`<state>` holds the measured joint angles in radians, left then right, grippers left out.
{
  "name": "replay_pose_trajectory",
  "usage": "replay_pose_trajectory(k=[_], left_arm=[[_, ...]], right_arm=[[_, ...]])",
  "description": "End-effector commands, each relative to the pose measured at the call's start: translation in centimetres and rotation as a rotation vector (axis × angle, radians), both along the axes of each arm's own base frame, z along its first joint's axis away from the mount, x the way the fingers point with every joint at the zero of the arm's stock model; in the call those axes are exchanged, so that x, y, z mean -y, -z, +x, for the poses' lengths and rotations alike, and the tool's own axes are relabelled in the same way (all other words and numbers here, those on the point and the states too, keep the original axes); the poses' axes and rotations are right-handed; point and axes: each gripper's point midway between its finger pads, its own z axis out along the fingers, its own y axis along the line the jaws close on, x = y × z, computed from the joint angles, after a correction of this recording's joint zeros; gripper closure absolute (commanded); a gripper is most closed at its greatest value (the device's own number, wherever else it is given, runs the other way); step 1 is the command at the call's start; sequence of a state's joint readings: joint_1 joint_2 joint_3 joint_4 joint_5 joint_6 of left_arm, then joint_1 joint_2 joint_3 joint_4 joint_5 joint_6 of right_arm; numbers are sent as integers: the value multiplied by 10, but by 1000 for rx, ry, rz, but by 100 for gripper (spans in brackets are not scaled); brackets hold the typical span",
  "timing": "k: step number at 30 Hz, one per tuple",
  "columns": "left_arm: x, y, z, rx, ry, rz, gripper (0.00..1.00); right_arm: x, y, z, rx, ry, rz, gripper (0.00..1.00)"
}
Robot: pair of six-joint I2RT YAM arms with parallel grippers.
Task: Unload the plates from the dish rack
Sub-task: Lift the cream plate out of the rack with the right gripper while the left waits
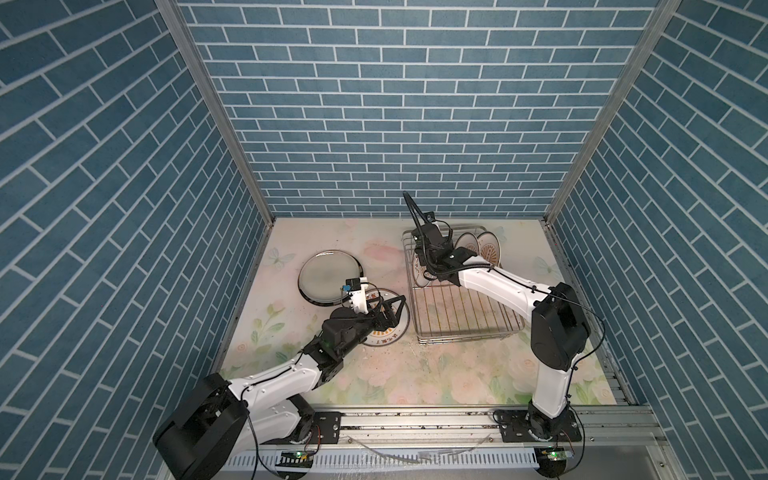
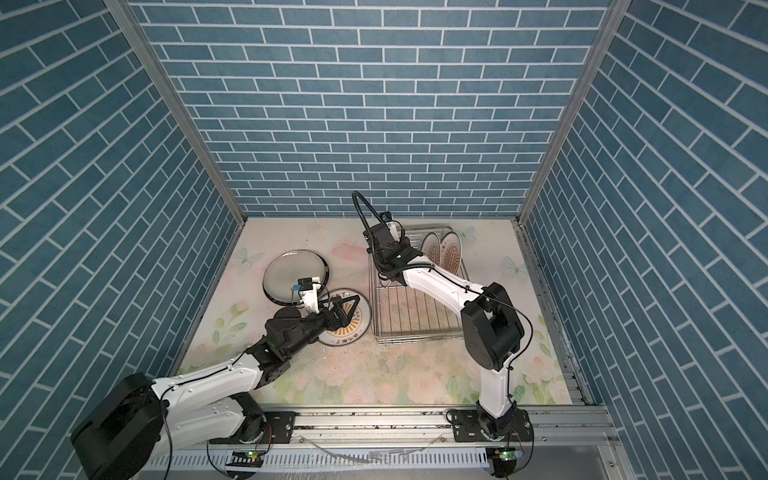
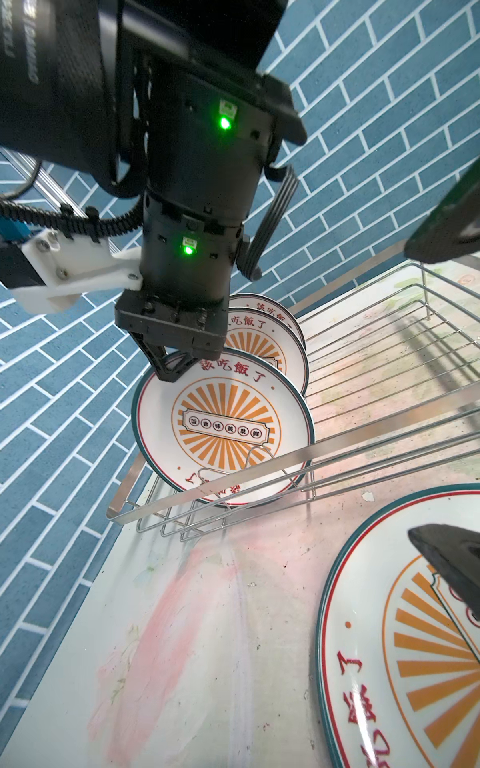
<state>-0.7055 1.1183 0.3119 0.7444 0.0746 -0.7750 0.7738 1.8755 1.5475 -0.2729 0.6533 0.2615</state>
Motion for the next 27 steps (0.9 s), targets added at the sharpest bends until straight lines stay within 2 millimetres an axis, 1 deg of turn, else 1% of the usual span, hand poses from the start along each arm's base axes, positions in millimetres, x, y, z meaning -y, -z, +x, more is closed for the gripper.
replay_pose_trajectory(k=[1,5,7,11,14,18,22,27], left_arm=[[1,0,-1,7,4,-7,0],[0,0,-2,9,2,-8,0],[-1,0,-2,10,-2,-8,0],[-4,1,-2,12,-15,-4,0],[-4,1,-1,13,-18,-3,0],[-3,1,-2,13,-9,-9,0],[-2,-4,-7,36,11,-31,0],[-7,-22,-18,144,38,-102,0]], right_arm=[[13,-44,1,105,36,-28,97],[17,-51,2,126,46,-53,98],[20,-59,0,147,50,-70,98],[16,-80,-9,205,11,-121,98],[19,-93,-15,241,13,-167,99],[25,-108,-23,280,17,-182,99],[28,-117,-36,295,-24,-122,100],[31,-128,-62,297,-121,28,100]])
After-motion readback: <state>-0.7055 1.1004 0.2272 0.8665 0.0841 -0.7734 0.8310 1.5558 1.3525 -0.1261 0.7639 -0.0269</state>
